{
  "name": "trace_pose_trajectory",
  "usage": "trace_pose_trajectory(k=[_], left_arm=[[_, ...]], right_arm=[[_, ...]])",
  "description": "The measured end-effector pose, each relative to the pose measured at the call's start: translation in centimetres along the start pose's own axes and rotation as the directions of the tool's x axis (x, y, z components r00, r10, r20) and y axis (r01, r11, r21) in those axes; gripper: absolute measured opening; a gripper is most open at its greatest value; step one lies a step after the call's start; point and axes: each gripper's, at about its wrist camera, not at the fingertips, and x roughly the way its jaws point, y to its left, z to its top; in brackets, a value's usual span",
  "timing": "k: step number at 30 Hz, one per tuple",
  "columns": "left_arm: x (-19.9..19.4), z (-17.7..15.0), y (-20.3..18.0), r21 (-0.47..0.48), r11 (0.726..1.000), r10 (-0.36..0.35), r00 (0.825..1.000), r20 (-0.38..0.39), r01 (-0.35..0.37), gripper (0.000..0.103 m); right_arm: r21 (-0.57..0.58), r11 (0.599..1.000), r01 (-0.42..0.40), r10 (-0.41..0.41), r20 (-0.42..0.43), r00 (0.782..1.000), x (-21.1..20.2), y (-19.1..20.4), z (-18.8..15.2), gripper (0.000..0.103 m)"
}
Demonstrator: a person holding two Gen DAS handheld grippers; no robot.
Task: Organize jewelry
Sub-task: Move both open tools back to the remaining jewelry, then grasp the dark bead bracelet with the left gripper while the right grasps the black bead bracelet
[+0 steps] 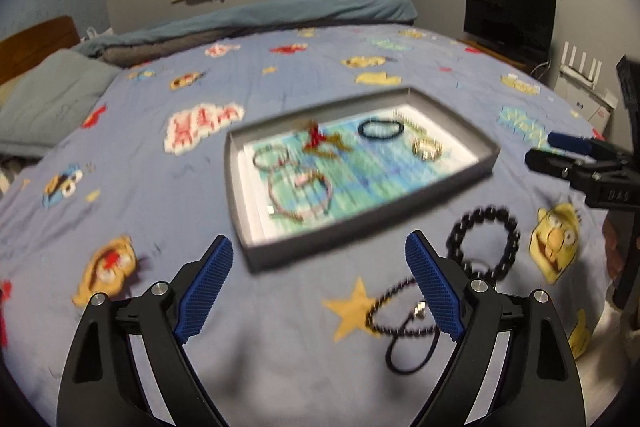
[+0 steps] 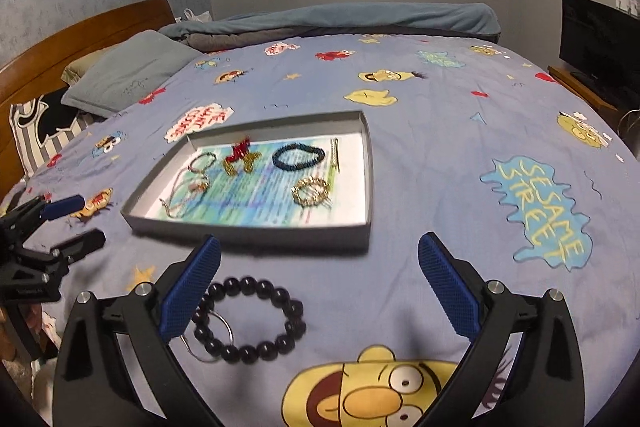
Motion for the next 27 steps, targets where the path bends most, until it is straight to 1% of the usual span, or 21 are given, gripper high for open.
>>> trace_pose_trajectory(k=[4, 8, 12, 16, 19, 20, 23, 26, 27], left_arm=[[1.0, -1.6, -0.5, -0.02, 1.0, -0.013, 0.999, -0.033, 0.012, 0.088], [1.7, -2.7, -1.0, 0.017, 1.0, 0.024, 0.999, -0.039, -0.023, 0.088], [2.4, -3.6, -1.3, 0.022, 1.0, -0.007, 0.998, -0.058, 0.008, 0.088], [2.8, -4.1, -1.7, 0.046, 0.999, -0.012, 0.997, -0.071, 0.015, 0.088], [2.9, -4.2, -1.4, 0.028, 0.999, -0.039, 0.996, -0.076, 0.041, 0.086], [2.9, -4.2, -1.3, 0.027, 0.998, -0.048, 0.996, -0.08, 0.051, 0.082], [3.3, -4.3, -1.4, 0.049, 0.997, -0.046, 0.994, -0.097, 0.051, 0.068], [3.5, -4.4, -1.4, 0.043, 0.997, -0.064, 0.991, -0.114, 0.069, 0.063], [3.5, -4.5, -1.4, 0.043, 0.996, -0.068, 0.991, -0.111, 0.073, 0.061]], right_arm=[[0.008, 1.0, 0.004, -0.004, -0.014, 1.0, 0.4, -0.2, -1.2, 0.098], [0.023, 1.0, 0.005, -0.005, -0.029, 1.0, 1.0, -0.6, -2.1, 0.098], [0.015, 1.0, 0.017, -0.016, -0.037, 0.999, 1.7, -0.7, -3.0, 0.098], [0.005, 1.0, 0.015, -0.015, -0.055, 0.998, 2.4, -0.7, -3.6, 0.098], [-0.015, 1.0, 0.01, -0.011, -0.057, 0.998, 2.5, -0.5, -3.9, 0.098], [-0.019, 1.0, 0.007, -0.008, -0.055, 0.998, 2.5, -0.4, -3.9, 0.098], [-0.033, 0.999, -0.006, 0.005, -0.056, 0.998, 2.5, -0.2, -4.0, 0.098], [-0.044, 0.999, -0.018, 0.015, -0.056, 0.998, 2.5, -0.2, -4.0, 0.097], [-0.047, 0.999, -0.022, 0.019, -0.057, 0.998, 2.5, -0.2, -4.1, 0.095]])
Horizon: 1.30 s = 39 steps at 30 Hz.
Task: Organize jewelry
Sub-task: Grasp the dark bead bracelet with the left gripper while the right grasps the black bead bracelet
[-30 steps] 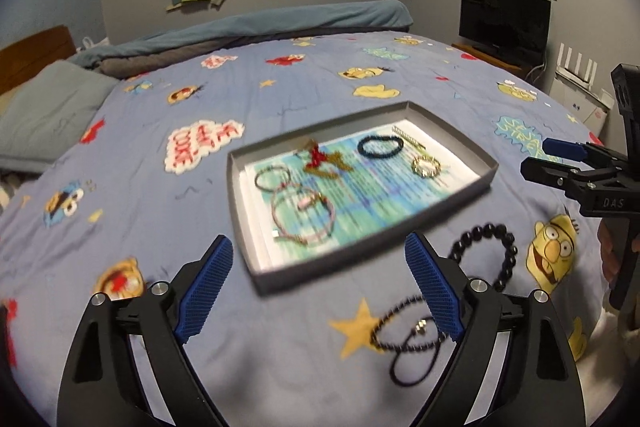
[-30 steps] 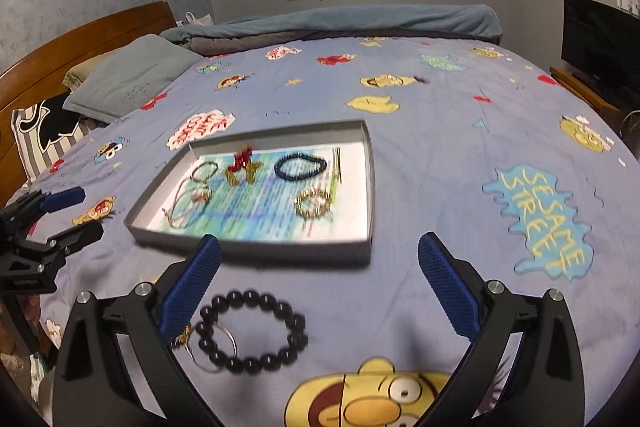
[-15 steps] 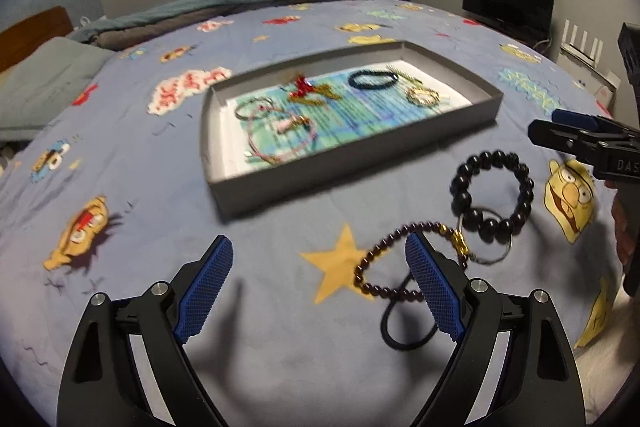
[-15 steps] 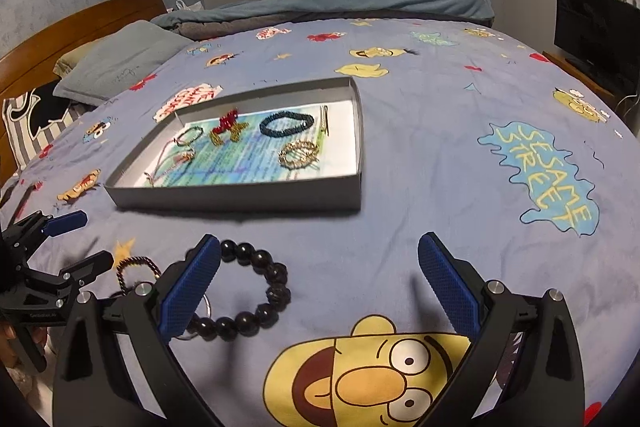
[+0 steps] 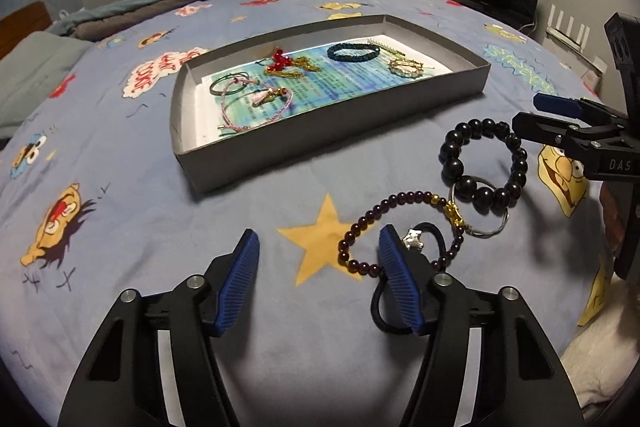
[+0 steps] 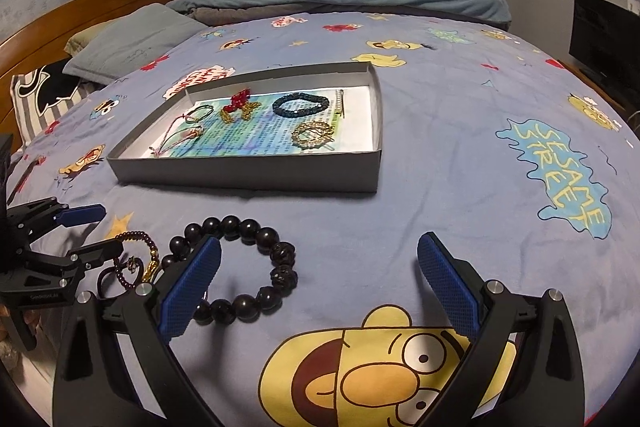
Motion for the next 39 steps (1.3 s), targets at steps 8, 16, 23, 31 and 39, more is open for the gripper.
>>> trace_pose_trajectory(k=[8, 16, 23, 31, 39], left_arm=[[-0.4, -0.2, 0.0, 0.002, 0.999, -0.043, 0.999, 0.001, 0.043, 0.027], [0.1, -0.3, -0.7, 0.04, 0.999, -0.036, 0.999, -0.017, 0.037, 0.023], [0.8, -0.4, -1.6, 0.077, 0.997, -0.025, 0.999, -0.035, 0.027, 0.017], [0.9, -0.3, -2.1, 0.129, 0.991, 0.025, 0.999, -0.021, -0.022, 0.006], [-2.4, 0.2, -1.4, 0.102, 0.994, 0.014, 0.992, 0.129, -0.027, 0.006]], right_arm=[[-0.028, 0.999, -0.029, 0.028, -0.024, 0.999, 0.4, 0.7, -0.2, 0.073], [-0.053, 0.996, -0.078, 0.074, -0.068, 0.995, 0.8, 1.4, -0.5, 0.048], [-0.069, 0.995, -0.078, 0.071, -0.096, 0.993, 1.5, 1.8, -0.8, 0.042], [-0.083, 0.992, -0.09, 0.082, -0.099, 0.992, 1.7, 2.2, -0.8, 0.02], [-0.113, 0.988, -0.109, 0.11, 0.001, 0.994, -0.6, 2.6, -0.2, 0.015]])
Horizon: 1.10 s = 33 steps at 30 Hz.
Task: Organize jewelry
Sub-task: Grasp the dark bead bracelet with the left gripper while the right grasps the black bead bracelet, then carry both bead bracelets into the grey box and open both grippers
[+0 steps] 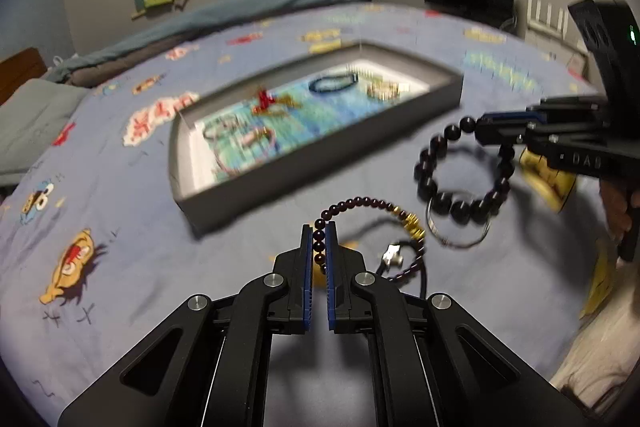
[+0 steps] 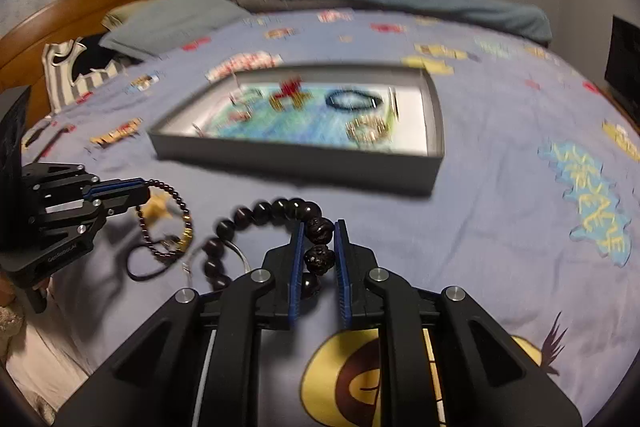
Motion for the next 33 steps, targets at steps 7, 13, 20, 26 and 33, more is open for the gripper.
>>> trace_pose_trajectory(k=[7, 13, 20, 26, 33], left_arm=[[-2.3, 1.8, 0.1, -0.014, 1.0, -0.018, 0.997, 0.075, 0.019, 0.006], [-3.5, 5.2, 1.3, -0.008, 1.0, 0.004, 0.993, 0.121, -0.003, 0.006], [-2.0, 9.8, 4.3, -0.108, 0.992, -0.048, 0.985, 0.164, 0.067, 0.006], [1.5, 10.8, 4.1, -0.111, 0.99, -0.076, 0.989, 0.127, 0.09, 0.006], [5.5, 9.4, 4.1, -0.144, 0.974, -0.17, 0.984, 0.049, 0.175, 0.006]], right_arm=[[-0.059, 0.998, -0.007, 0.014, 0.116, 0.993, -2.9, 1.9, 2.1, 0.015], [-0.085, 0.995, 0.06, -0.043, 0.188, 0.981, -4.4, 2.3, 5.3, 0.015], [-0.037, 0.997, 0.074, -0.063, 0.251, 0.966, -4.0, 1.0, 10.0, 0.015], [-0.008, 0.998, 0.061, -0.057, 0.236, 0.97, -0.8, 0.6, 11.2, 0.015], [-0.011, 0.999, 0.032, -0.03, 0.151, 0.988, 3.0, 0.3, 10.3, 0.015]])
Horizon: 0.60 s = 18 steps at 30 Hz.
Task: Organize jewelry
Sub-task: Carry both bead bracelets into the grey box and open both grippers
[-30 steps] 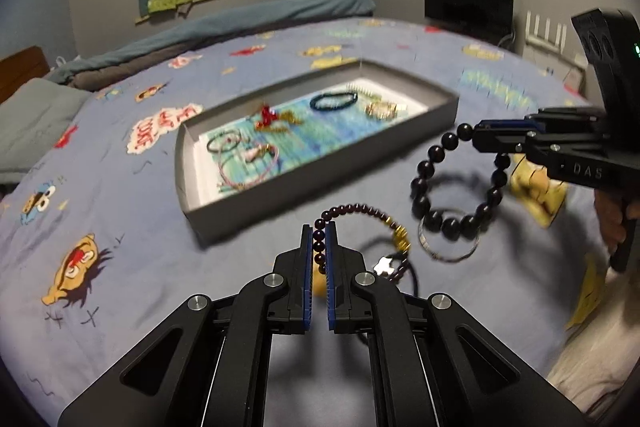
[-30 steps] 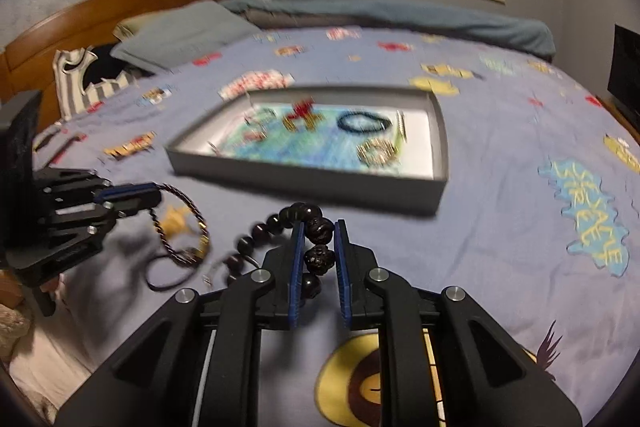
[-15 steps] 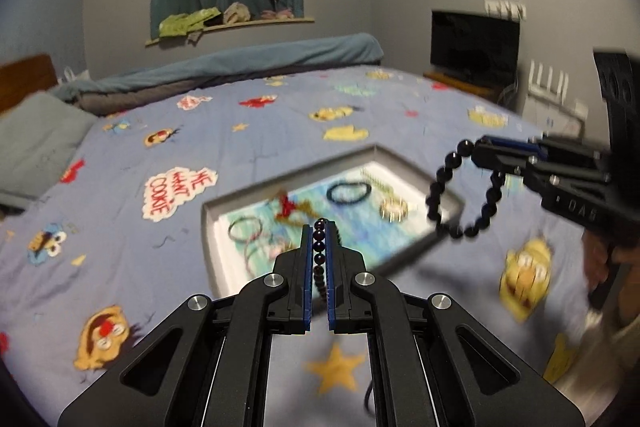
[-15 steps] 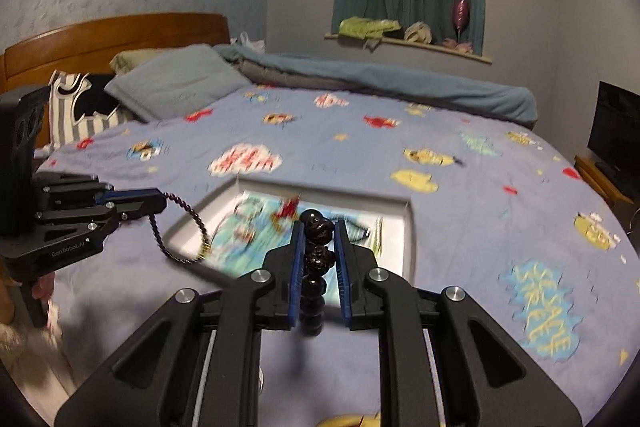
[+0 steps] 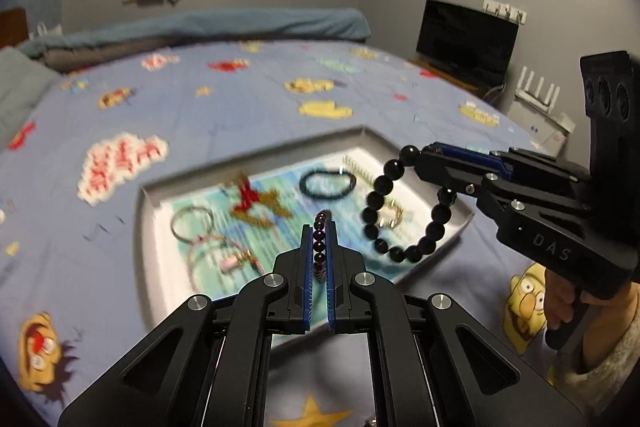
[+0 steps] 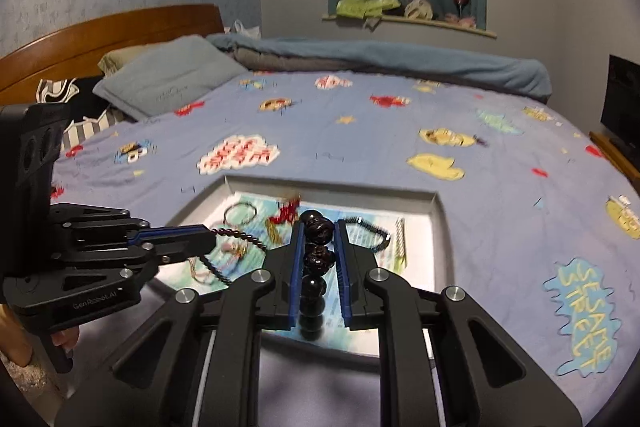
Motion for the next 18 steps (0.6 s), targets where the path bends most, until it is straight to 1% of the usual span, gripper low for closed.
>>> trace_pose_trajectory(k=[2, 5, 9, 13, 16, 18], left_arm=[[1.1, -0.5, 0.3, 0.006, 1.0, 0.017, 0.999, -0.029, -0.017, 0.006], [2.2, -1.4, 1.3, -0.017, 0.999, 0.032, 0.997, -0.065, -0.033, 0.006], [2.6, -1.9, 2.2, -0.024, 0.998, 0.055, 0.995, -0.085, -0.057, 0.006], [3.5, -2.5, 2.5, -0.011, 0.996, 0.082, 0.989, -0.121, -0.084, 0.006], [3.8, -2.7, 2.7, 0.003, 0.994, 0.109, 0.986, -0.127, -0.109, 0.006], [3.8, -2.7, 2.8, -0.001, 0.993, 0.114, 0.985, -0.129, -0.115, 0.006]], right_arm=[[0.008, 1.0, 0.001, -0.001, -0.031, 1.0, 0.9, -0.2, -0.6, 0.015], [0.019, 1.0, 0.019, -0.017, -0.066, 0.998, 1.9, -0.7, -1.3, 0.015], [0.04, 0.999, 0.031, -0.026, -0.117, 0.993, 2.9, -1.5, -2.1, 0.015], [0.045, 0.999, 0.028, -0.02, -0.172, 0.985, 4.0, -1.6, -2.8, 0.015], [0.046, 0.999, 0.027, -0.017, -0.195, 0.981, 4.5, -1.6, -3.1, 0.015], [0.047, 0.998, 0.029, -0.019, -0.201, 0.979, 4.7, -1.7, -3.2, 0.015]])
